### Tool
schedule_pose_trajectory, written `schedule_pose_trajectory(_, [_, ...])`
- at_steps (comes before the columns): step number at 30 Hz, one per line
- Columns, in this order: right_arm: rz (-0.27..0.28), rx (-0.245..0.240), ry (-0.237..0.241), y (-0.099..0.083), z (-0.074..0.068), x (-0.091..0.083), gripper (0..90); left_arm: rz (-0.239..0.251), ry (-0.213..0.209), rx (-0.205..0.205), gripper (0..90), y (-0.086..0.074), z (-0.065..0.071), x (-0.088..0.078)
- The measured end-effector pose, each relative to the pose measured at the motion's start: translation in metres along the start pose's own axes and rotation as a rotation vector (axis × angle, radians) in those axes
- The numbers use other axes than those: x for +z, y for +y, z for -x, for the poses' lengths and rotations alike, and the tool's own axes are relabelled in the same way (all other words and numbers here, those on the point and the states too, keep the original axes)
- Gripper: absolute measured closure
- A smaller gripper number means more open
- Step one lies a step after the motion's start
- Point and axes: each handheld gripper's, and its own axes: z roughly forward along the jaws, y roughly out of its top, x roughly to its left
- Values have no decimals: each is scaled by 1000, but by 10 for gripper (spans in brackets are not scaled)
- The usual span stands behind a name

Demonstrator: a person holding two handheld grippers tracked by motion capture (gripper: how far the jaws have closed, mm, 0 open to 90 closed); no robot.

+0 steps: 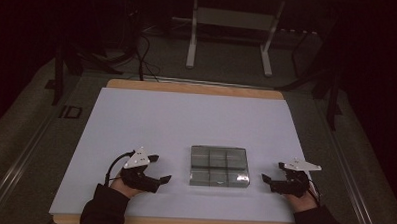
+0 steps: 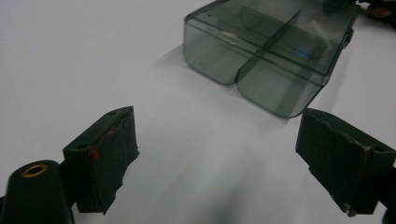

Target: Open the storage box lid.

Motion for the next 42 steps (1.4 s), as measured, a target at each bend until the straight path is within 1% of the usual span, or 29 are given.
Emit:
schedule_pose_trajectory(2, [-4,-16,29,2,-5,3,143,-11,-12,4,153,3,2,6])
schedule_pose_trajectory(4, [-2,-25,49,3,-9,5,143,-28,-17,19,156,5,4,12])
schedule_pose_trajectory(9, [25,-50,93,7,-15,8,148,-34,-30,30,167,8,7,24])
schedule_pose_trajectory(10, [24,-60,96,7,-17,8,157,-36,-30,34,169,9,8,26])
schedule_pose_trajectory(12, [30,-81,101,8,-19,8,203,-47,-42,31,215,10,10,30])
schedule_pose_trajectory(13, [32,-90,110,8,-20,8,230,-53,-37,32,216,10,11,33])
schedule_pose_trajectory(16, [37,-118,135,7,-22,8,325,-66,-43,35,293,11,14,37])
schedule_pose_trajectory(17, [39,-124,142,7,-23,8,362,-72,-44,38,334,11,14,39])
schedule_pose_trajectory(18, [37,-134,149,7,-25,7,424,-79,-50,45,392,11,15,39])
schedule_pose_trajectory(19, [31,-148,149,7,-26,7,462,-83,-48,51,428,11,15,40])
schedule_pose_trajectory(20, [31,-159,147,6,-28,7,507,-93,-45,59,494,11,15,41])
schedule_pose_trajectory(22, [31,-175,148,7,-31,7,604,-107,-39,85,576,11,15,41])
schedule_pose_trajectory(23, [36,-180,146,7,-32,7,652,-116,-38,89,634,11,15,42])
schedule_pose_trajectory(24, [40,-184,148,7,-33,7,691,-116,-38,95,668,11,15,42])
schedule_pose_trajectory(26, [42,-185,168,9,-33,7,765,-121,-49,89,747,11,14,43])
schedule_pose_trajectory(28, [40,-195,173,10,-34,8,828,-124,-58,90,794,11,13,44])
schedule_pose_trajectory(29, [44,-198,179,11,-35,7,870,-122,-55,98,823,10,14,45])
schedule_pose_trajectory(30, [49,-196,184,11,-35,7,893,-116,-55,101,847,11,14,45])
schedule_pose_trajectory(32, [55,-193,197,13,-36,7,898,-105,-53,102,898,11,14,46])
schedule_pose_trajectory(35, [57,-189,208,14,-37,8,900,-92,-58,96,900,13,14,46])
schedule_pose_trajectory(36, [63,-189,210,15,-37,8,900,-92,-66,90,900,14,14,46])
schedule_pose_trajectory(38, [74,-171,219,15,-38,8,900,-88,-70,89,900,14,14,47])
schedule_pose_trajectory(39, [79,-171,222,16,-38,8,900,-90,-71,87,900,15,14,48])
schedule_pose_trajectory(41, [83,-159,231,16,-38,9,900,-92,-75,93,900,15,14,49])
schedule_pose_trajectory(42, [80,-162,233,16,-39,10,900,-94,-77,95,900,16,14,50])
